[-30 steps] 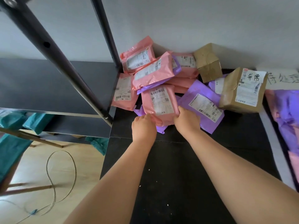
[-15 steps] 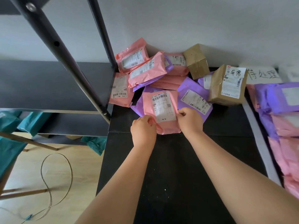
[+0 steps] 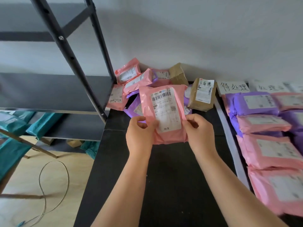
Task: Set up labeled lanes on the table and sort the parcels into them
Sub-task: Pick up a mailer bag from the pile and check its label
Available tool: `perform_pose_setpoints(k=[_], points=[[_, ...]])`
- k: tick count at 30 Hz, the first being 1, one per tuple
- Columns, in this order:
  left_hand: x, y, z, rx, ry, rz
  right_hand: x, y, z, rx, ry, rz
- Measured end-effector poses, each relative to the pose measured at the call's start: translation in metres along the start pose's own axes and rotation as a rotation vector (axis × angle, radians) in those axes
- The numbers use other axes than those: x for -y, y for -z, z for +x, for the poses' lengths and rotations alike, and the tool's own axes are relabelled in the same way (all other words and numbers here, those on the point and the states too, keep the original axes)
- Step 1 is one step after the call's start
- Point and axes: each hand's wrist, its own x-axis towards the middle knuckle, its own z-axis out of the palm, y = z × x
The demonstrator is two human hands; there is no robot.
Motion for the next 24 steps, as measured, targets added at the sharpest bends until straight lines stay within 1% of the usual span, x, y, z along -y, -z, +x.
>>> perform_pose_setpoints(k=[3,9,12,14,16,21,24], points=[[-0.006,0.0,-0.032,0.018,-0.015,-0.002,0.0,0.031,-0.021,-0.014,0.069,0.04],[-0.018,0.005,-0.079,0.013,-0.091,-0.036,-0.004,0.07,-0.047,-0.032,0.091,0.136],[-0.022,0.013,-0.094,0.03,-0.074,-0.158,-0.006,0.084,-0.056,-0.02,0.055,0.236],[-0.026,0.019,-0.102,0.076,-0.03,-0.279,-0.006,0.092,-0.06,-0.022,0.046,0.295],[-0.03,0.024,-0.107,0.133,-0.017,-0.349,-0.002,0.099,-0.064,-0.028,0.061,0.294],[-0.044,0.039,-0.107,0.207,-0.114,-0.348,0.018,0.101,-0.066,-0.007,-0.009,0.403],[-0.052,0.054,-0.105,0.268,-0.161,-0.334,0.034,0.098,-0.064,0.021,-0.013,0.394]])
